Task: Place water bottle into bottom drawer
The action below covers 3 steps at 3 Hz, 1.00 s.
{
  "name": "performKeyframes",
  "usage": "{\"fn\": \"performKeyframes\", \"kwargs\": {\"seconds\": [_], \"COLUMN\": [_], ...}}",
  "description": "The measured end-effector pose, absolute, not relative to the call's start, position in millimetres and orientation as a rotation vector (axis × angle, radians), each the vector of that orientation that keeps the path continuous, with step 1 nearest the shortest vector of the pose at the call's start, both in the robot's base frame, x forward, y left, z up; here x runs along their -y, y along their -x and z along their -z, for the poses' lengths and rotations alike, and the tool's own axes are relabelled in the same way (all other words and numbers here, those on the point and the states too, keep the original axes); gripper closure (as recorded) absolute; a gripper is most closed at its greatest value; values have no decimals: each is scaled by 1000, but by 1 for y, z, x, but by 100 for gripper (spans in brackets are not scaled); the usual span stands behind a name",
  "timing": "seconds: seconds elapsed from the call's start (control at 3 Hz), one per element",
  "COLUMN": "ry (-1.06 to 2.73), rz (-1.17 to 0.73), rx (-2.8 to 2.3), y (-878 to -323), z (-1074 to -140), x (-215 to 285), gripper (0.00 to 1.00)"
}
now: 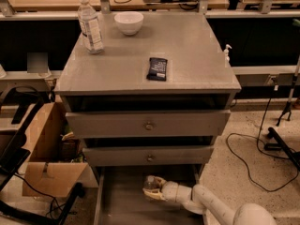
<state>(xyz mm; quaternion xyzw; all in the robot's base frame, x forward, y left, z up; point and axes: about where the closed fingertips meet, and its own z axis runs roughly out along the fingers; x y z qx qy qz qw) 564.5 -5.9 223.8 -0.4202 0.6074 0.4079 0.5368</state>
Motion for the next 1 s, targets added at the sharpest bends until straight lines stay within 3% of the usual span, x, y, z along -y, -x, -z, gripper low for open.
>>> {"fn": "performKeyframes", "kwargs": {"seconds": [0.33, 0.67, 1.0], "ry": [1001, 1001, 1001], "rz": [-974, -977, -977], "rx": [-1444, -1443, -1443], "y": [-564, -564, -564], "z": [-224, -224, -224], "x": [4, 2, 2], "gripper": [6, 0, 0]}}
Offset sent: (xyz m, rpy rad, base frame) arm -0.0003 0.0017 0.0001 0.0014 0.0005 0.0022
